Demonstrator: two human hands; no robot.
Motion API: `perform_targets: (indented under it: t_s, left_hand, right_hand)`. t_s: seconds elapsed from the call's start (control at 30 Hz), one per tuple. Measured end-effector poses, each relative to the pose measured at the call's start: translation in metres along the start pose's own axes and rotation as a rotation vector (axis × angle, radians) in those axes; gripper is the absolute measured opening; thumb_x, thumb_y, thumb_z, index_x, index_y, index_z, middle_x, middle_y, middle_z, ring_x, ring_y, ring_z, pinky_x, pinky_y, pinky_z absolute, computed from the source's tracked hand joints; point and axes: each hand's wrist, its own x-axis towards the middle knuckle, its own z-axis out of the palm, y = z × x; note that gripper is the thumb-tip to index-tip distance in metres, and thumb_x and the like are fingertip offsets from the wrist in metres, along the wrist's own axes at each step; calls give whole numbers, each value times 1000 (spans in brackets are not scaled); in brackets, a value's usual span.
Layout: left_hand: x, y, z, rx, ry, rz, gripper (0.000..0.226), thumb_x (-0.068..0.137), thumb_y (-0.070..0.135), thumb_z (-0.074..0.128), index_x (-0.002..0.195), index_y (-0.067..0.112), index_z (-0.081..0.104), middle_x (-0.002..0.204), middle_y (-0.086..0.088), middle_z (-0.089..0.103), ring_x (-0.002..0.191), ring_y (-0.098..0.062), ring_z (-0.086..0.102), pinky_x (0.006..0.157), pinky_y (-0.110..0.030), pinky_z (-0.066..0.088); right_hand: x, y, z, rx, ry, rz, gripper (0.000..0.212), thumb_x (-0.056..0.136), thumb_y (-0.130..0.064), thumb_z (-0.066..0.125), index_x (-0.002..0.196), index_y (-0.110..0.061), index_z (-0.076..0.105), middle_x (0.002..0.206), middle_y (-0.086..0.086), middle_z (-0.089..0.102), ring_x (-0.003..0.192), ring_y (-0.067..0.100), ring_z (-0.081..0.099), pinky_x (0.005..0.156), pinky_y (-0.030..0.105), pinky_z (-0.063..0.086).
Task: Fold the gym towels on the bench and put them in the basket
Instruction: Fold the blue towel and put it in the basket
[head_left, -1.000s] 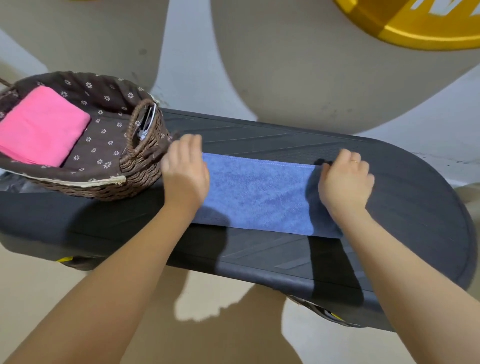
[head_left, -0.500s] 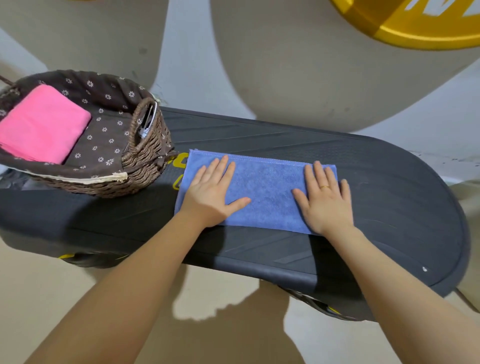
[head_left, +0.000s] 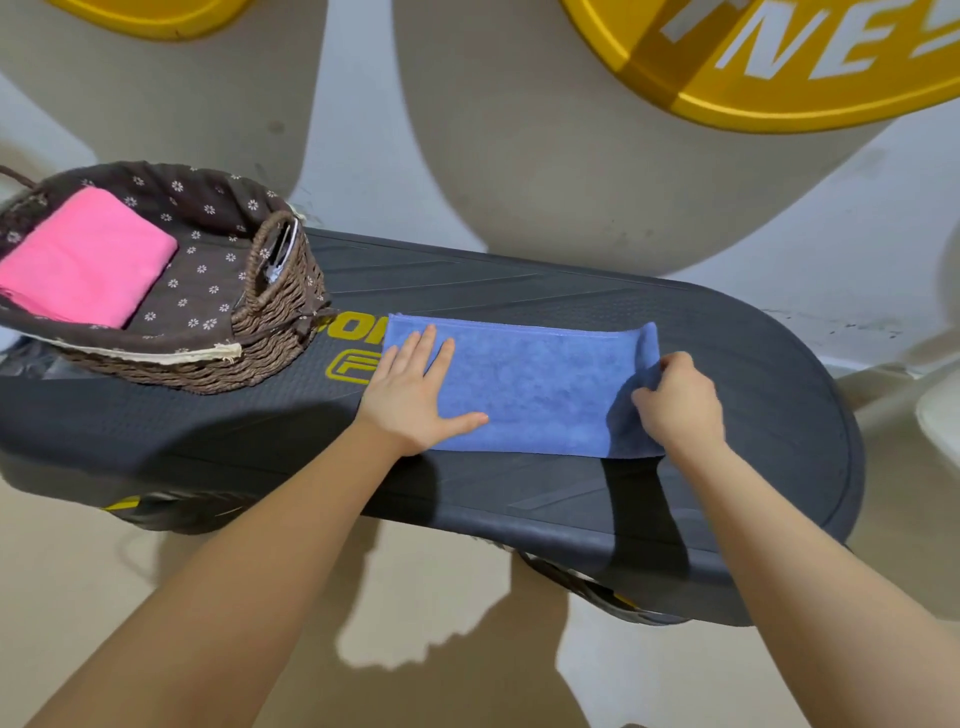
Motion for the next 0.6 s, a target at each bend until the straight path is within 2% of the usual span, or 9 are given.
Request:
perform_targets:
  t_s: [0.03, 0.1, 0.2, 0.27, 0.3, 0.37, 0.43, 0.5, 0.6]
  left_hand:
    - [-2, 0, 2, -2, 8, -6, 108, 63, 84, 18, 149, 22, 1, 158, -4, -11, 146, -18, -8, 117, -33, -6]
    - [-5, -2, 5, -31, 28, -43, 89, 81, 73, 26, 149, 20, 4, 158, -5, -9, 146, -19, -7, 117, -33, -4]
    - [-12, -3, 6, -131, 101, -144, 72, 94, 48, 38, 148, 11, 9, 158, -11, 0, 146, -23, 3, 117, -34, 4]
    - [-15, -1, 4, -182, 177, -249, 69, 94, 43, 42, 146, 6, 16, 152, -15, 22, 140, -28, 21, 112, -38, 16]
    - [-15, -1, 3, -172, 224, -302, 67, 94, 42, 44, 144, 5, 21, 145, -15, 33, 134, -31, 30, 107, -40, 22]
    - [-17, 0, -4, -139, 276, -371, 59, 93, 41, 45, 139, 5, 33, 132, -17, 46, 122, -34, 41, 97, -42, 29]
    - [-15, 1, -11, -129, 233, -410, 52, 94, 41, 43, 131, 3, 40, 125, -18, 53, 119, -35, 44, 93, -41, 31]
    - [-12, 0, -14, -170, 141, -462, 49, 95, 44, 42, 121, 3, 46, 119, -17, 58, 116, -35, 48, 93, -40, 33]
    - [-4, -5, -17, -405, 0, -540, 46, 91, 49, 47, 91, 4, 52, 108, -16, 61, 107, -36, 54, 92, -42, 39]
  right_hand:
    - [2, 3, -4, -84, 38, 12, 33, 88, -8, 50, 120, -1, 43, 122, 22, 53, 110, 41, 51, 81, 42, 42]
    - [0, 8, -3, -270, 148, 1, 37, 86, -5, 48, 122, 2, 41, 129, 25, 47, 119, 42, 44, 90, 45, 40]
    - [-6, -1, 20, -370, 314, -341, 47, 73, -2, 50, 119, 5, 53, 132, 29, 48, 123, 49, 44, 94, 55, 42]
    - [-15, -17, 40, -412, 220, -607, 49, 77, -14, 55, 123, 0, 54, 140, 26, 44, 130, 49, 38, 100, 58, 36]
    - [-21, -26, 49, -437, 117, -669, 51, 86, -22, 53, 134, -4, 46, 149, 21, 32, 139, 44, 26, 108, 55, 28]
    - [-28, -39, 65, -454, -80, -673, 58, 98, -36, 38, 148, -13, 21, 159, 9, 7, 147, 30, 2, 117, 44, 8]
    - [-29, -42, 75, -475, -111, -638, 60, 100, -42, 27, 151, -17, 7, 160, 5, -2, 148, 23, -4, 118, 40, 1]
    - [-29, -42, 79, -492, -120, -618, 60, 100, -44, 22, 151, -21, 1, 160, 3, -6, 148, 21, -6, 118, 39, -1]
    - [-29, -42, 78, -511, -149, -604, 60, 99, -44, 20, 151, -22, -3, 160, 2, -8, 148, 20, -8, 118, 39, -2]
